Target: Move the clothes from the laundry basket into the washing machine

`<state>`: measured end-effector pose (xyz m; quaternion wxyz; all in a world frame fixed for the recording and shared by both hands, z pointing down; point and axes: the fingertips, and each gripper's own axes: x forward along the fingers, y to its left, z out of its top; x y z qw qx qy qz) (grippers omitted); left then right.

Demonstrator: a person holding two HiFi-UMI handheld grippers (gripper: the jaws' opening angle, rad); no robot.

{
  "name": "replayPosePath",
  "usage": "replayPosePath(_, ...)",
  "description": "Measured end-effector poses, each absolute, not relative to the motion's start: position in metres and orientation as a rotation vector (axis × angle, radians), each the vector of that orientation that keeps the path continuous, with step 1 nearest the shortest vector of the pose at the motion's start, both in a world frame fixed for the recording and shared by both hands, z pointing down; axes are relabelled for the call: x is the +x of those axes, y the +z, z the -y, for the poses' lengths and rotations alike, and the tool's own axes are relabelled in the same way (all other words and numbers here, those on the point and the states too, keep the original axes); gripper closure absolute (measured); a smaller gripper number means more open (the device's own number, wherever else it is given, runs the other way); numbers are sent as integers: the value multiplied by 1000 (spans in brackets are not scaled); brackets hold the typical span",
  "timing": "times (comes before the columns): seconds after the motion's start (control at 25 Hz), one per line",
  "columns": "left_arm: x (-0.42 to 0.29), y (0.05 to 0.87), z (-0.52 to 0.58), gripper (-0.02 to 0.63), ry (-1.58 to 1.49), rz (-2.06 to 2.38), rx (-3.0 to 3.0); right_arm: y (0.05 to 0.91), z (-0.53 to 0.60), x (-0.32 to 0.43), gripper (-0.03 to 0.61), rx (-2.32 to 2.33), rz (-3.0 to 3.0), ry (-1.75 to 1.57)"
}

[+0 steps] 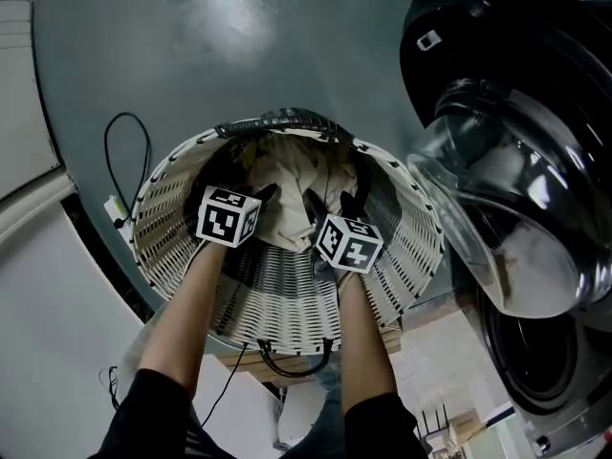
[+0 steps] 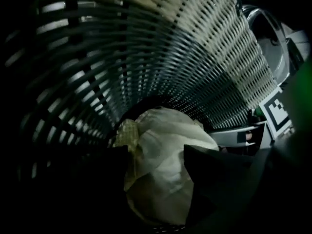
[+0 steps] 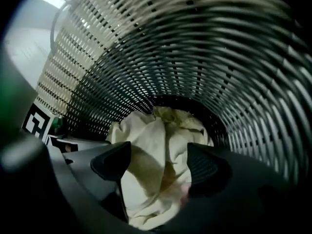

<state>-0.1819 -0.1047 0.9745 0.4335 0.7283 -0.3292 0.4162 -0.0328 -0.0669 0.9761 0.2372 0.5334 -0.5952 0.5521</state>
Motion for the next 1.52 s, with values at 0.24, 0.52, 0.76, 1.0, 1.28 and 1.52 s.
replayPosePath(0.24, -180, 1014, 90, 251, 1147, 738, 1757, 1018, 56, -49, 160, 1352, 1598, 1588)
replayPosePath(0.52, -182, 1023, 76, 561, 1133, 763, 1651, 1036, 45, -66, 387, 1279, 1599, 1606)
replayPosePath(0.76, -166, 987, 89, 568, 1055, 778, 1764, 998, 65, -56, 515, 1354, 1634, 1490)
replayPosePath(1.0, -155, 906, 112, 569, 977, 864, 1904, 913, 88, -41, 517, 1455, 1747, 1380)
replayPosePath(1.28, -159, 803, 119, 571, 878, 941, 2025, 808, 96, -46, 518, 1500, 1860, 1249)
replayPosePath(1.52, -161, 716, 116, 571, 841, 955, 2153, 722, 94, -47, 518, 1596, 1933, 1172)
